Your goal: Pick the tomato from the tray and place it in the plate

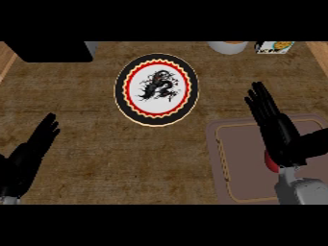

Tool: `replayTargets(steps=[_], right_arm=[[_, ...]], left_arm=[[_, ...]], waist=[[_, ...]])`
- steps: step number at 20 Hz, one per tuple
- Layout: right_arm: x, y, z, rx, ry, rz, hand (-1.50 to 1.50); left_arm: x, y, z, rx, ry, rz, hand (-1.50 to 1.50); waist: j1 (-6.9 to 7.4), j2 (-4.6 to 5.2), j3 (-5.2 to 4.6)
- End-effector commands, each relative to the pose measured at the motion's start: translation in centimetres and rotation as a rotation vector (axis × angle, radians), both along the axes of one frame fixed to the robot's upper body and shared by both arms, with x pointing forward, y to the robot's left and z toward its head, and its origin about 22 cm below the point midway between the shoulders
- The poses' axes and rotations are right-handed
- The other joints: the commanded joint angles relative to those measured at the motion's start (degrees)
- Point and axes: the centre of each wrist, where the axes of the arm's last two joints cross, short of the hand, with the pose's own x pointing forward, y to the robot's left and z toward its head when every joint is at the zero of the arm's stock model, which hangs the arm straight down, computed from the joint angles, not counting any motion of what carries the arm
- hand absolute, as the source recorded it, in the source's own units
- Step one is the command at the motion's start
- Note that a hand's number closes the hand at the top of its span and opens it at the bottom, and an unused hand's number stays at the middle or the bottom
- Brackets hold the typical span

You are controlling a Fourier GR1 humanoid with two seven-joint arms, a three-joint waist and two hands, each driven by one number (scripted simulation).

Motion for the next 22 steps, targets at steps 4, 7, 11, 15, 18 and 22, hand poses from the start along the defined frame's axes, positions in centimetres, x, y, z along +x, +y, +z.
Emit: replayTargets(steps=[4,7,11,15,18,22], right_arm=[[3.1,1.1,3.7,0.035,-0.055,-0.13,-1.5],[2.9,-2.7,5.9,-0.62,-0.178,0.0,-1.5],[-0.5,0.1,-0.9,-0.596,-0.033,-0.232,-1.5],[-4.1,1.4,-5.5,-0.551,-0.058,-0.21,-1.5],[-4.9,-0.3,-4.5,-0.713,-0.106,-0.23,-1.5],[-5.7,-2.7,-1.2,-0.809,-0.203,-0.315,-1.5]], left_arm=[[5.0,-4.1,3.3,0.073,-0.19,0.007,0.0],[4.2,-2.6,3.2,0.089,-0.175,-0.033,0.0],[5.8,-4.2,3.1,0.083,-0.188,-0.022,0.0],[7.2,-6.2,2.9,0.08,-0.193,-0.028,0.0],[6.7,-4.6,3.2,0.099,-0.203,-0.016,0.0],[7.6,-6.4,3.6,0.085,-0.192,-0.03,0.0]], waist=[[0.24,1.56,0.44],[1.13,0.72,-2.33],[-0.88,1.44,0.37],[-0.06,1.45,0.46],[0.13,1.32,0.42],[-0.26,1.29,0.42]])
